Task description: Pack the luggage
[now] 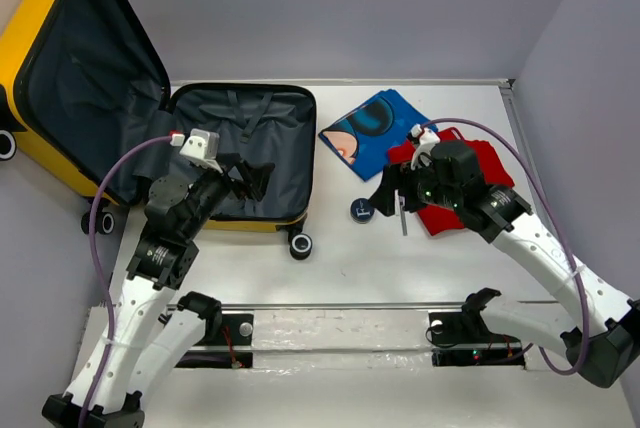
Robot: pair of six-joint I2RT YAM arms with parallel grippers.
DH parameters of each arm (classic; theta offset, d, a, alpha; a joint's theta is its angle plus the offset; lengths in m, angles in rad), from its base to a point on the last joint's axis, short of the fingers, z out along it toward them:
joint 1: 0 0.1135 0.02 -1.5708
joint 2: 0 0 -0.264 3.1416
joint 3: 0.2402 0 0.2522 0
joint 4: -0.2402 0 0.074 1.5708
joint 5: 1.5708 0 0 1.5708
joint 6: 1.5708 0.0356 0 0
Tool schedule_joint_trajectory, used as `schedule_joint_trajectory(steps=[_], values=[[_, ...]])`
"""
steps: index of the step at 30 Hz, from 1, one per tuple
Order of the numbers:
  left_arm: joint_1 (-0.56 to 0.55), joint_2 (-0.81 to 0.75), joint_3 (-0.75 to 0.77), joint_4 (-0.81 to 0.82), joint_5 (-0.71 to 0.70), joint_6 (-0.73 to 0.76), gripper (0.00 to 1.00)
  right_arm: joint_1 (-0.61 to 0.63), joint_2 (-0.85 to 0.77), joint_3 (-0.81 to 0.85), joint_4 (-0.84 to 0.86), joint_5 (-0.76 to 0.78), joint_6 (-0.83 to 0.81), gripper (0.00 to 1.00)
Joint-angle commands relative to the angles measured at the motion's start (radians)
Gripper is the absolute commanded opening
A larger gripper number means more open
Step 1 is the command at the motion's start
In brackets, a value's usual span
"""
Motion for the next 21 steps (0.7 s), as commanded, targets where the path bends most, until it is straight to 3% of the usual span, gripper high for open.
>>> schedule_joint_trajectory(steps=[1, 10, 15, 21], values=[[0.048, 0.015, -0.002, 0.069, 0.108, -0.017, 0.99, 0.029, -0.019, -0.004, 0.083, 0.099, -0.029, 0.93], [0.060, -0.019, -0.013, 0.079, 0.135, -0.023, 0.99, 0.133, 0.094, -0.035, 0.066, 0.297, 0.022, 0.80], [0.060, -0.022, -0.015, 0.079, 0.144, -0.029, 0.99, 0.155, 0.217, -0.009, 0.054, 0.377, 0.029, 1.00], [0.060, -0.033, -0.015, 0.080, 0.148, -0.034, 0.99, 0.155, 0.344, -0.009, 0.094, 0.422, 0.035, 1.00]])
